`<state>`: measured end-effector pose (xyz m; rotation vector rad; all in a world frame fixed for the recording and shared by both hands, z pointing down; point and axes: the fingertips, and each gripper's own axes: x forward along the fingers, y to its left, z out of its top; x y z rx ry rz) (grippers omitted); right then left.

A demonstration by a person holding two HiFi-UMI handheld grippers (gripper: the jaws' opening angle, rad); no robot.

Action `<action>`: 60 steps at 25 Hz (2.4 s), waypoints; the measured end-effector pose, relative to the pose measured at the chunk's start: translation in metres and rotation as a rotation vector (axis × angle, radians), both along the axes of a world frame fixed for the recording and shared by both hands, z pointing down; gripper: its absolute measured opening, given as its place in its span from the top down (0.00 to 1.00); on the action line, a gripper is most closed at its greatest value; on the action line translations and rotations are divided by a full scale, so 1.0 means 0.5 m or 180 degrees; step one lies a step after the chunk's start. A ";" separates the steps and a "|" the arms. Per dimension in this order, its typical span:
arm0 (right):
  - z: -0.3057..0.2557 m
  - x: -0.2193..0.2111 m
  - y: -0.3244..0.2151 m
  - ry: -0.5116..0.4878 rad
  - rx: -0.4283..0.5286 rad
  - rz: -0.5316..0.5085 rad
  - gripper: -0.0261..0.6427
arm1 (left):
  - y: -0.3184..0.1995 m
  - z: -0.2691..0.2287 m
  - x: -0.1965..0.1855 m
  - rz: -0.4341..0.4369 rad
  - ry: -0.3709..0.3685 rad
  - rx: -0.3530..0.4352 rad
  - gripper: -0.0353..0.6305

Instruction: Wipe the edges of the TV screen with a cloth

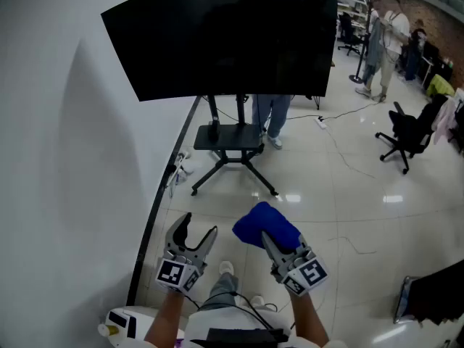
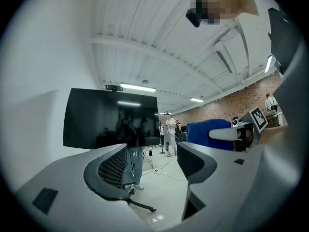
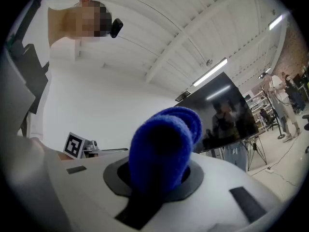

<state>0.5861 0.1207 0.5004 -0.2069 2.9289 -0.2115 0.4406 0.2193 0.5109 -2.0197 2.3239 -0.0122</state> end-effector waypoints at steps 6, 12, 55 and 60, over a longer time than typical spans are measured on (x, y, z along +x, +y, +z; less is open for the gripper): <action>0.028 -0.152 -0.080 0.0186 0.0073 -0.0044 0.82 | -0.122 -0.015 -0.136 -0.0016 -0.0355 0.0056 0.49; 0.012 -0.354 -0.160 0.0328 0.0010 -0.0056 0.82 | -0.218 -0.057 -0.326 0.0035 -0.0219 0.0258 0.49; -0.365 -1.177 -0.869 -0.0161 0.1120 0.0339 0.82 | -0.896 -0.215 -1.144 0.0519 0.0030 0.0342 0.49; -0.638 -1.169 -0.900 -0.0213 0.2322 0.0898 0.82 | -0.941 -0.257 -1.126 0.1071 -0.0166 0.0340 0.49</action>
